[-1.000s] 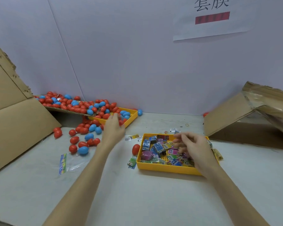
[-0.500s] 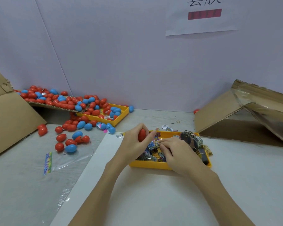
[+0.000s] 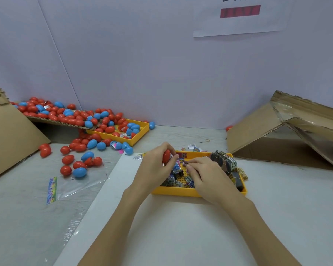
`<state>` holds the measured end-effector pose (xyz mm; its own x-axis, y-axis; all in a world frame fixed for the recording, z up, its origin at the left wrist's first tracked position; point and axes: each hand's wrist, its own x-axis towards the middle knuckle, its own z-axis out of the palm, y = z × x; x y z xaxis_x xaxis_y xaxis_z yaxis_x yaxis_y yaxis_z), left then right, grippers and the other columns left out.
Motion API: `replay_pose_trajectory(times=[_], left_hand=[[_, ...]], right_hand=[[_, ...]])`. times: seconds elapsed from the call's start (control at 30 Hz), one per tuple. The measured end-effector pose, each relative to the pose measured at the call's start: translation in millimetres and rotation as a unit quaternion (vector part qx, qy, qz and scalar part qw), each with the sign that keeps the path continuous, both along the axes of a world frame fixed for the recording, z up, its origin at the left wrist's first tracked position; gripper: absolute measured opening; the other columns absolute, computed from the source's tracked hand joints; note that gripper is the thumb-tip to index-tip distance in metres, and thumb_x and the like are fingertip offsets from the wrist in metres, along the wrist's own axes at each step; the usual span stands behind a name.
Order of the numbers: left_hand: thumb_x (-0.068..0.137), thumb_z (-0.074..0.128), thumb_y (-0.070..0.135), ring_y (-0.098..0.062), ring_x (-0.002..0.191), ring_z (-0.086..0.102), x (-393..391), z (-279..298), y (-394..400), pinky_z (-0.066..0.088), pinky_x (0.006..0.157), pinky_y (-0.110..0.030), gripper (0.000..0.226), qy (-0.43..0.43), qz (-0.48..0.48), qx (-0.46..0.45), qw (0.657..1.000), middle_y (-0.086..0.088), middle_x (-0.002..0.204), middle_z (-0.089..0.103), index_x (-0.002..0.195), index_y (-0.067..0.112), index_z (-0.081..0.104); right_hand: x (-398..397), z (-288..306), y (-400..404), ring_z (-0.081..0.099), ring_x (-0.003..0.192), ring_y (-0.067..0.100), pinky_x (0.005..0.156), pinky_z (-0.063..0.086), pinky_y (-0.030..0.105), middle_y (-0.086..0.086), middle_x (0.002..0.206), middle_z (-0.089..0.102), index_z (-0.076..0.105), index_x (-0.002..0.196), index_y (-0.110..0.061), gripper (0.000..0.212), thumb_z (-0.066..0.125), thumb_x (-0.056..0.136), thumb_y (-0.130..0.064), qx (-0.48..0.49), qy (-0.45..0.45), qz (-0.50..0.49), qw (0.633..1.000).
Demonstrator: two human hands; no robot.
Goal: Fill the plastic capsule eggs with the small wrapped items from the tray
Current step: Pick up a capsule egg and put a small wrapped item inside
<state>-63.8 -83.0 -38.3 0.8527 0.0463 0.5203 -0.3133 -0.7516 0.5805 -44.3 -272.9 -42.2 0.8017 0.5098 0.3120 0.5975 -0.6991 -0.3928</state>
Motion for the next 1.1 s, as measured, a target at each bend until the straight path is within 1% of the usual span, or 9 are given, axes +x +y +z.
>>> replay_pose_trajectory(times=[0.1,0.23,0.37,0.43,0.63,0.8,0.9,1.03,1.1], left_hand=[[0.094,0.069,0.037,0.0,0.093,0.06,-2.4,2.7,-4.5,0.053,0.072,-0.014,0.014,-0.003,-0.002,-0.068,0.998,0.012,0.088,0.064,0.099,0.027,0.062],[0.088,0.065,0.057,-0.007,0.082,0.064,-4.0,9.6,-12.9,0.051,0.068,-0.016,0.034,0.033,0.031,-0.167,0.985,0.009,0.076,0.07,0.085,0.024,0.074],[0.089,0.074,0.04,0.0,0.083,0.068,-3.7,13.6,-8.8,0.052,0.064,-0.01,0.014,0.089,0.004,-0.275,0.957,0.014,0.079,0.074,0.087,0.026,0.077],[0.09,0.076,0.033,0.005,0.082,0.068,-3.8,14.9,-4.0,0.051,0.061,-0.009,0.006,0.101,-0.004,-0.31,0.945,0.017,0.081,0.073,0.09,0.026,0.076],[0.084,0.079,0.037,-0.01,0.088,0.067,-8.3,16.9,-1.6,0.056,0.071,-0.018,0.016,0.081,-0.081,-0.209,0.971,0.012,0.085,0.07,0.092,0.025,0.073],[0.079,0.075,0.046,-0.015,0.09,0.064,-8.1,13.5,-4.3,0.057,0.074,-0.024,0.024,0.067,-0.083,-0.163,0.981,0.01,0.088,0.067,0.09,0.026,0.069],[0.082,0.076,0.043,-0.013,0.086,0.063,-6.8,10.7,-5.1,0.054,0.071,-0.022,0.021,0.078,-0.072,-0.163,0.981,0.01,0.084,0.066,0.087,0.025,0.068],[0.078,0.066,0.059,-0.003,0.07,0.06,-9.0,15.7,-5.8,0.051,0.062,-0.014,0.032,0.106,-0.068,-0.217,0.968,0.018,0.068,0.061,0.082,0.027,0.066],[0.084,0.067,0.055,0.0,0.076,0.063,-8.1,16.6,-1.1,0.053,0.065,-0.014,0.025,0.107,-0.077,-0.224,0.966,0.02,0.076,0.065,0.089,0.029,0.068]], right_hand=[[-4.0,4.4,-1.2,0.055,0.123,0.011,0.11,0.04,0.037,-0.004,0.125,0.069,0.072,0.122,-0.012,0.03,0.048,0.108,-0.021,0.092,-0.042,0.008,0.995],[-9.5,12.3,1.8,0.057,0.122,0.013,0.106,0.045,0.039,-0.004,0.123,0.07,0.072,0.123,-0.01,0.026,0.055,0.105,-0.013,0.133,-0.108,0.052,0.984],[-12.5,11.8,5.5,0.057,0.121,0.015,0.105,0.046,0.038,-0.002,0.124,0.07,0.072,0.122,-0.007,0.026,0.055,0.104,-0.012,0.132,-0.134,0.087,0.978],[-12.8,12.1,5.1,0.056,0.123,0.009,0.106,0.046,0.034,-0.005,0.125,0.068,0.075,0.115,-0.011,0.026,0.052,0.105,-0.019,0.196,-0.11,0.074,0.972],[-10.7,15.6,3.7,0.064,0.111,0.001,0.083,0.058,0.023,-0.016,0.12,0.066,0.056,0.139,-0.027,0.038,0.062,0.101,-0.032,0.329,0.074,0.024,0.941],[-10.1,12.9,0.8,0.074,0.071,0.013,0.068,0.06,0.024,-0.003,0.076,0.077,0.079,0.098,-0.02,0.01,0.072,0.094,-0.014,0.377,0.132,0.005,0.917],[-9.3,13.2,-1.3,0.076,0.067,0.018,0.063,0.061,0.026,0.001,0.073,0.077,0.079,0.093,-0.018,0.009,0.073,0.093,-0.012,0.409,0.182,-0.004,0.894],[-7.4,11.6,-4.2,0.075,0.062,0.016,0.054,0.06,0.026,0.002,0.071,0.077,0.076,0.097,-0.01,0.007,0.07,0.096,-0.012,0.397,0.14,-0.065,0.905],[-7.0,13.3,-5.8,0.075,0.061,0.014,0.052,0.058,0.024,0.0,0.073,0.077,0.074,0.097,-0.012,0.006,0.068,0.097,-0.015,0.394,0.13,-0.072,0.907]])
